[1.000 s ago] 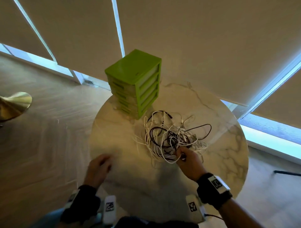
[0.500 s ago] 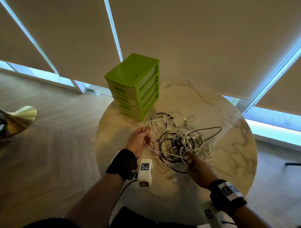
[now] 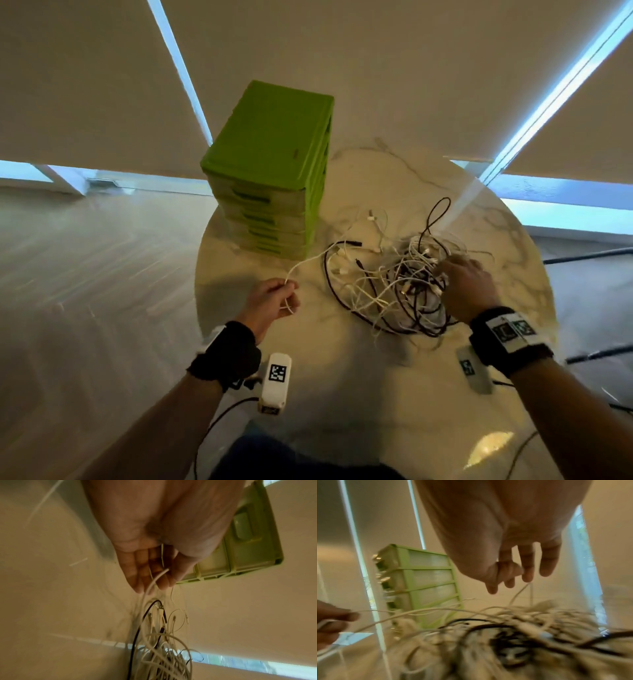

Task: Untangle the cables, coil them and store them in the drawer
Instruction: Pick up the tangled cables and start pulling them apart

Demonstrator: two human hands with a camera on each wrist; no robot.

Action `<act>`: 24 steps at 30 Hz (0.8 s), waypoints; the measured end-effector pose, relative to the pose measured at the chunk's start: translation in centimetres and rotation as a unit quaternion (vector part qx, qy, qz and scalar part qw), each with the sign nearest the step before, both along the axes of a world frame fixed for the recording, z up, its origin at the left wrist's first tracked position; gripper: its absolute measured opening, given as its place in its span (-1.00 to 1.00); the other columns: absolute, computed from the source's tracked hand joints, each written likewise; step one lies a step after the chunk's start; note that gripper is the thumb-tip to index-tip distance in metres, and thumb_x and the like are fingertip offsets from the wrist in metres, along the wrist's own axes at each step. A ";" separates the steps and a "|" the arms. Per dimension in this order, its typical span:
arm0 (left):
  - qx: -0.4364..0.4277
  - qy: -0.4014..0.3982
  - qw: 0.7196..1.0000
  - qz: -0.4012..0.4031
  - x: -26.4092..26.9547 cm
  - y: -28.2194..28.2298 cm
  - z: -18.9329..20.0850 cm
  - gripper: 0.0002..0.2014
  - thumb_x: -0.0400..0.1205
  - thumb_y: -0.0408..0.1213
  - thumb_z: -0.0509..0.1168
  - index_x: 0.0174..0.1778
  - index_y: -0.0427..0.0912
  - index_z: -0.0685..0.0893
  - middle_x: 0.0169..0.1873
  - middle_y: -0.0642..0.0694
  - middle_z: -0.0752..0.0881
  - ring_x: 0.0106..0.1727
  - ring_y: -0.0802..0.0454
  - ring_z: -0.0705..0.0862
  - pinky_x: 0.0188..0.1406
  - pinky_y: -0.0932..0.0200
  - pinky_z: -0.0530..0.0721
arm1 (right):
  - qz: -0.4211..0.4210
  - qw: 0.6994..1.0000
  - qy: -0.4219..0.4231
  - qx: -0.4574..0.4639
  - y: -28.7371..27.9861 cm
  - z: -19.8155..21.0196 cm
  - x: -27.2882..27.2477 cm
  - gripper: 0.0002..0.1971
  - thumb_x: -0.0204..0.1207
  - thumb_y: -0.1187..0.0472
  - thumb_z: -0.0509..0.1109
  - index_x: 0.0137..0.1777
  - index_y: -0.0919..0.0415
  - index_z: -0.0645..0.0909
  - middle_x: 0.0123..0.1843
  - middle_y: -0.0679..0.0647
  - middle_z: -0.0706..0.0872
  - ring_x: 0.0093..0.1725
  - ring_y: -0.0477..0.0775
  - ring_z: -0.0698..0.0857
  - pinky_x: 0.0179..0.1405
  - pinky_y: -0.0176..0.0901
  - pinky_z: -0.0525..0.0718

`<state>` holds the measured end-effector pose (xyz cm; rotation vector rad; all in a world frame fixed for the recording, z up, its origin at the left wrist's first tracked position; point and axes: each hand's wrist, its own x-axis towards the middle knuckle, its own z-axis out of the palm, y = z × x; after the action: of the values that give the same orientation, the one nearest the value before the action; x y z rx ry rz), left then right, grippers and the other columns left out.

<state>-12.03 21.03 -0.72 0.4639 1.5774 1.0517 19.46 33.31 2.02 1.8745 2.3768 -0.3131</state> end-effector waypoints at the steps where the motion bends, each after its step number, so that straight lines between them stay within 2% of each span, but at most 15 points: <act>1: 0.000 0.008 1.000 -0.020 -0.4 0.1 -0.1 -0.82 0.72 -0.38 0.20 -0.12 -0.19 0.69 -0.38 -0.12 0.63 -0.29 0.02 0.64 -0.24 0.21 0.65 | 0.016 0.999 0.041 0.021 -0.9 0.5 -2.4 -0.68 0.43 0.35 0.34 0.15 0.08 0.70 0.27 0.09 0.66 0.24 0.25 0.57 0.17 0.04 0.55; 3: 0.003 0.030 0.998 -0.059 -0.9 0.3 -0.3 -0.84 0.70 -0.36 0.24 -0.12 -0.18 0.71 -0.40 -0.08 0.61 -0.31 0.08 0.59 -0.22 0.20 0.61 | 0.053 0.993 0.110 -0.004 -2.1 0.6 -7.0 -0.81 0.52 0.29 0.28 0.00 0.15 0.71 0.02 0.08 0.72 -0.01 0.18 0.66 -0.10 -0.17 0.48; 4: 0.002 0.044 0.996 -0.076 -1.2 0.5 -0.6 -0.86 0.69 -0.36 0.26 -0.13 -0.18 0.72 -0.42 -0.06 0.58 -0.34 0.10 0.56 -0.25 0.20 0.58 | 0.069 0.989 0.127 -0.037 -2.2 0.2 -9.2 -0.81 0.56 0.26 0.25 -0.02 0.16 0.71 -0.02 0.08 0.71 -0.04 0.17 0.68 -0.13 -0.20 0.48; 6: -0.011 0.083 0.991 -0.107 -1.8 0.7 -1.4 -0.86 0.65 -0.34 0.32 -0.20 -0.16 0.74 -0.51 -0.02 0.53 -0.41 0.10 0.49 -0.31 0.17 0.54 | 0.085 0.985 0.111 -0.097 -1.9 -0.8 -12.9 -0.76 0.62 0.17 0.21 0.08 0.12 0.72 0.08 0.10 0.72 0.06 0.20 0.69 -0.01 -0.11 0.61; 8: -0.024 0.125 0.984 -0.127 -2.7 0.9 -2.6 -0.86 0.58 -0.31 0.38 -0.30 -0.08 0.76 -0.59 0.05 0.55 -0.44 0.08 0.50 -0.26 0.10 0.60 | 0.082 0.987 0.051 -0.130 -1.0 -1.8 -15.5 -0.71 0.64 0.10 0.19 0.20 0.06 0.70 0.23 0.11 0.70 0.19 0.23 0.68 0.12 -0.03 0.63; 10: -0.035 0.139 0.980 -0.138 -3.5 0.8 -3.6 -0.93 0.50 -0.27 0.42 -0.15 -0.04 0.76 -0.53 0.07 0.64 -0.43 0.05 0.60 -0.14 -0.06 0.76 | 0.066 0.985 0.011 -0.157 -0.2 -3.0 -16.6 -0.69 0.61 0.08 0.21 0.27 0.01 0.65 0.30 0.10 0.67 0.23 0.25 0.67 0.13 -0.02 0.61; 12: -0.037 0.143 0.980 -0.132 -4.0 0.4 -3.8 -0.73 0.50 -0.35 0.41 0.10 -0.05 0.64 -0.40 -0.06 0.67 -0.38 -0.02 0.67 -0.13 -0.15 0.79 | 0.057 0.985 -0.002 -0.160 0.3 -4.0 -16.8 -0.67 0.58 0.10 0.23 0.31 -0.06 0.61 0.30 0.11 0.67 0.22 0.24 0.67 0.12 -0.03 0.61; 13: -0.029 0.147 0.981 -0.127 -4.0 0.1 -3.5 -0.64 0.53 -0.41 0.40 0.20 0.00 0.57 -0.38 -0.12 0.66 -0.38 -0.05 0.68 -0.22 -0.09 0.79 | 0.056 0.986 -0.010 -0.155 0.6 -4.3 -16.7 -0.66 0.58 0.12 0.25 0.32 -0.07 0.60 0.30 0.11 0.68 0.22 0.23 0.68 0.11 -0.04 0.62; 15: -0.012 0.154 0.981 -0.118 -4.0 -0.5 -3.1 -0.56 0.56 -0.50 0.37 0.25 0.04 0.49 -0.38 -0.19 0.63 -0.42 -0.05 0.66 -0.41 0.09 0.72 | 0.061 0.989 -0.040 -0.126 0.9 -4.6 -16.7 -0.66 0.59 0.11 0.28 0.35 -0.02 0.60 0.31 0.12 0.68 0.24 0.22 0.67 0.12 -0.03 0.62; 18: -0.011 0.170 0.979 -0.116 -3.8 -1.0 -3.0 -0.59 0.57 -0.51 0.36 0.22 0.00 0.50 -0.36 -0.19 0.62 -0.47 -0.01 0.66 -0.40 0.09 0.73 | 0.077 0.990 -0.072 -0.091 1.0 -5.1 -16.5 -0.66 0.62 0.08 0.29 0.34 0.15 0.59 0.28 0.17 0.67 0.25 0.26 0.66 0.15 0.06 0.63; 20: -0.016 0.182 0.975 -0.124 -3.4 -1.1 -3.0 -0.69 0.58 -0.52 0.34 0.16 -0.10 0.54 -0.38 -0.15 0.60 -0.55 0.06 0.64 -0.41 0.09 0.73 | 0.088 0.988 -0.075 -0.100 0.8 -5.4 -16.1 -0.66 0.63 0.08 0.26 0.34 0.17 0.58 0.29 0.16 0.64 0.28 0.27 0.62 0.17 0.09 0.61; 22: -0.020 0.199 0.970 -0.140 -2.6 -1.0 -2.8 -0.81 0.59 -0.51 0.33 0.05 -0.18 0.61 -0.34 -0.09 0.59 -0.59 0.10 0.62 -0.42 0.07 0.74 | 0.092 0.989 -0.036 -0.106 0.7 -5.4 -15.6 -0.69 0.64 0.08 0.23 0.29 0.15 0.61 0.25 0.15 0.62 0.28 0.26 0.60 0.15 0.05 0.60; 24: -0.043 0.212 0.964 -0.155 -2.0 -0.6 -2.3 -0.86 0.58 -0.45 0.36 -0.01 -0.16 0.65 -0.25 -0.10 0.60 -0.52 0.05 0.61 -0.47 0.11 0.71 | 0.052 0.989 0.099 -0.100 0.9 -4.6 -14.9 -0.76 0.65 0.12 0.23 0.17 0.14 0.67 0.12 0.11 0.68 0.14 0.17 0.65 0.01 -0.12 0.54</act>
<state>-13.99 20.46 -3.03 0.8892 1.8388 0.6657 4.58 34.18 -2.58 1.6945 2.4483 -0.7288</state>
